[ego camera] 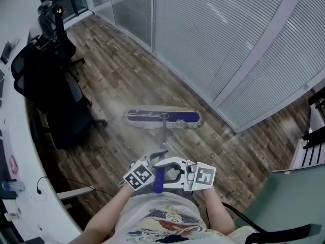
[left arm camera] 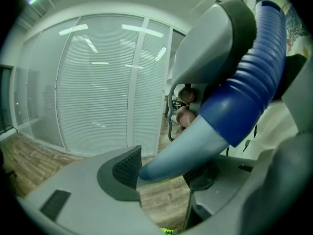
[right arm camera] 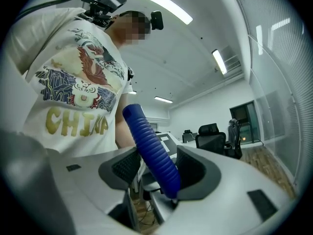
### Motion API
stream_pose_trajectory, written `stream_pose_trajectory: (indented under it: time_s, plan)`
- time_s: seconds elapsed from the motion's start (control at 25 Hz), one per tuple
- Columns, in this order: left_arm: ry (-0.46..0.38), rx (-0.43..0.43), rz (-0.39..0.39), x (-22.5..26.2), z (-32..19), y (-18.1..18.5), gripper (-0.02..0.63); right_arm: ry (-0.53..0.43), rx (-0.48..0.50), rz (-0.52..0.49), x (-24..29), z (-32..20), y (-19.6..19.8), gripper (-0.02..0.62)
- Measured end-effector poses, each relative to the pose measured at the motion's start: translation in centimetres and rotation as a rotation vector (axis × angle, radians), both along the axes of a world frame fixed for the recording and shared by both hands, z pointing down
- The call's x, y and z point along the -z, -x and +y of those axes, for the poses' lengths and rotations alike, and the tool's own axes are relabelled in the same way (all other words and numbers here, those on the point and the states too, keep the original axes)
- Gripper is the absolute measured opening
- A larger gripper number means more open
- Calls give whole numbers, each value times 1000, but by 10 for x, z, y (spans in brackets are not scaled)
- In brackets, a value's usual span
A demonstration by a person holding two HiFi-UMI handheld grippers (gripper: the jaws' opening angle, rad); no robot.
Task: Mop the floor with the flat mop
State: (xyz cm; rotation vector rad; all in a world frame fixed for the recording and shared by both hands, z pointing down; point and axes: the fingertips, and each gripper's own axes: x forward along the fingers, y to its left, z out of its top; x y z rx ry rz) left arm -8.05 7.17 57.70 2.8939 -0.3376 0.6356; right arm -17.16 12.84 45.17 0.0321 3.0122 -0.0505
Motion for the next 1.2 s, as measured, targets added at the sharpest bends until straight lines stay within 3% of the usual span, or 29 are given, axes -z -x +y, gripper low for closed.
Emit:
stream_pose_trajectory:
  time_s: [0.12,0.16,0.56,0.84,1.08,1.2]
  plan:
    - [-10,-33,-48,-13,-28,-4,209,-3,48,197,-38,-25,-8,221]
    - [-14,-41,-61,-17,-37,-6,209,1,56,221,-44,-33,-10,223]
    - [-18,-4,-73,-23,-173,-50,209,-16,82,192,-48,-166,-55,229]
    - [-13,12,-82,-6,-275,-87,209,-15,62,17,-10,-270,-92,229]
    - [-15,-21,-126,-12,-297,-97,209,-13,89,85,-23,-292,-104,229]
    - [-6,-16,-131,-16,-293,-96,209,10,79,61,-23,-290,-104,232]
